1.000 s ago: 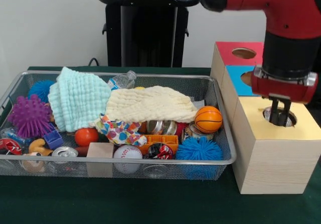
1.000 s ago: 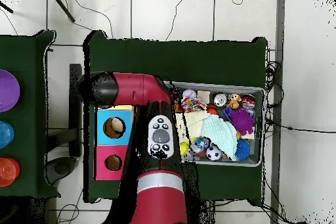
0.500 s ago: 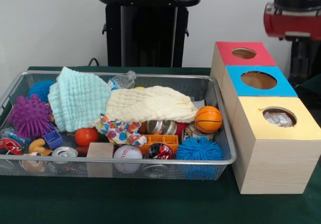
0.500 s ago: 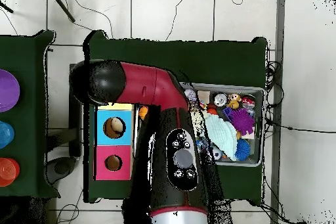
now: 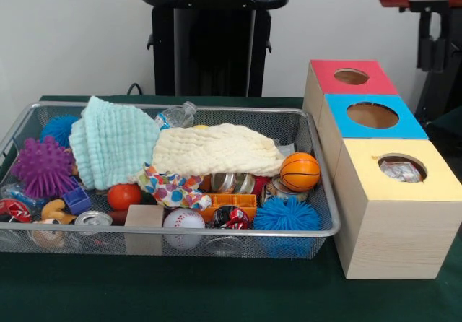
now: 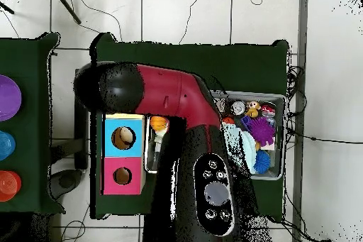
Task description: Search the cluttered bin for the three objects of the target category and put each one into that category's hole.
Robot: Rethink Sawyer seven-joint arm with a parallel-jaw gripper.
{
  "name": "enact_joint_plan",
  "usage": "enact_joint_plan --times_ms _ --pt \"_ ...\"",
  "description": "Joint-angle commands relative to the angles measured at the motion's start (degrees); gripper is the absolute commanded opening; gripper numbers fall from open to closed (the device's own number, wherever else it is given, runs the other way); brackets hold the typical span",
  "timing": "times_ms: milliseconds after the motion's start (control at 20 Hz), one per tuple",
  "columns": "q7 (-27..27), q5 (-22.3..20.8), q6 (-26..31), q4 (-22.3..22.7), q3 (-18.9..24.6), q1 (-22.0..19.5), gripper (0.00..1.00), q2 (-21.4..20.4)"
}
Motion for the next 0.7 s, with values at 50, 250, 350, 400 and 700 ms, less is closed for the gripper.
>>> enact_joint_plan --times_ms 50,250,350,400,700 --pt "-12.82 -9.45 1.7 8.22 1.47 -5.02 0.0 -0.31" --pt "-16.04 -11.47 0.28 10.57 4.01 -9.0 0.0 -1.6" --pt "-17.36 -12.1 -0.1 11.24 5.66 -11.1 0.0 -1.84" --pt "-17.74 -12.46 -0.26 11.48 6.53 -12.07 0.0 -1.87" --pt "-18.09 -14.43 -1.08 12.28 10.04 -15.59 0.0 -1.84"
